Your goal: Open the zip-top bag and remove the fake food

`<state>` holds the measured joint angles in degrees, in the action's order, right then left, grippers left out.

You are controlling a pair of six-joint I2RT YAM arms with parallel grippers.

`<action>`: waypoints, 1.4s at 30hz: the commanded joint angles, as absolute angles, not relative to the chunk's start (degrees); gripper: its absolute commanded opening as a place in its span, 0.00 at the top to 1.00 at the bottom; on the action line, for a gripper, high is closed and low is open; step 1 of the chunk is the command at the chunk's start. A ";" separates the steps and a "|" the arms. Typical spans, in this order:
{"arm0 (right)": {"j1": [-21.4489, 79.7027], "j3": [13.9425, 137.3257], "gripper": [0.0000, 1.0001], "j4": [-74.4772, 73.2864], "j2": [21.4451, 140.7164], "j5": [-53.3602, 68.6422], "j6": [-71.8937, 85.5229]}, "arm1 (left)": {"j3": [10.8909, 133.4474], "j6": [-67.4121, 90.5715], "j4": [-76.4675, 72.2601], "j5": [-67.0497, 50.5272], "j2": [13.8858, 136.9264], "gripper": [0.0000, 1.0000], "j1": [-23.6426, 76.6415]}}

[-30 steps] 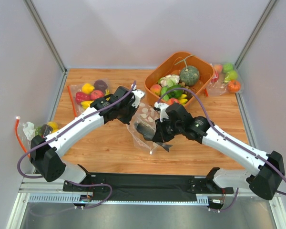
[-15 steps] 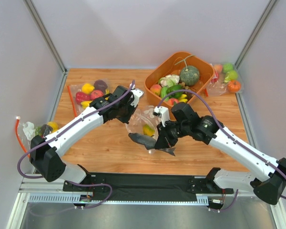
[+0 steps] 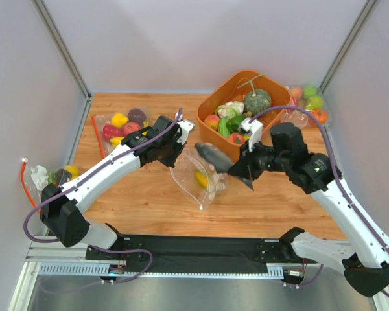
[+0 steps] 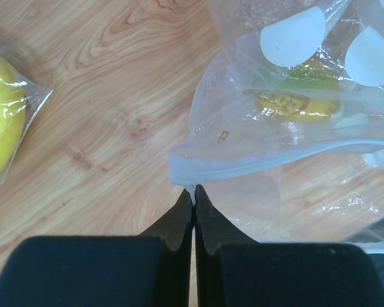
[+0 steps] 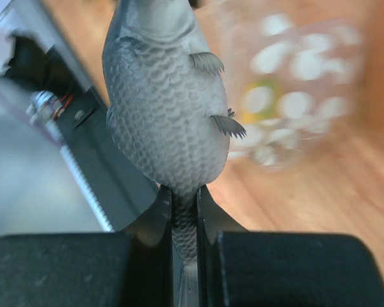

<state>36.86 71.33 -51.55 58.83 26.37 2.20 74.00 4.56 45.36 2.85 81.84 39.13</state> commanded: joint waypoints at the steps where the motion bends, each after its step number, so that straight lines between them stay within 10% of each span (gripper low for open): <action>1: 28.94 73.92 1.00 -45.55 55.29 21.01 2.18 | 76.29 3.96 44.82 2.11 79.81 1.00 39.02; 32: 12.04 92.46 1.00 -17.84 101.51 -12.30 5.54 | 76.11 3.78 44.47 1.14 79.01 1.00 39.02; 34: 12.04 91.32 0.91 -17.67 101.87 -12.74 5.80 | 76.03 3.78 44.47 1.14 78.84 1.00 39.02; 36: 12.04 90.62 0.52 -17.75 101.87 -12.31 5.71 | 76.11 3.78 44.56 0.97 78.92 1.00 38.94; 39: 12.04 90.79 0.22 -18.54 101.69 -10.55 5.10 | 76.11 3.87 44.56 0.79 78.84 1.00 39.02; 42: 12.04 91.05 0.07 -19.07 101.25 -10.02 4.66 | 76.11 3.87 44.56 0.88 78.75 1.00 38.94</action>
<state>11.92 89.93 -20.53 102.67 -10.28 5.58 74.00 4.56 45.19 1.48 81.01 39.13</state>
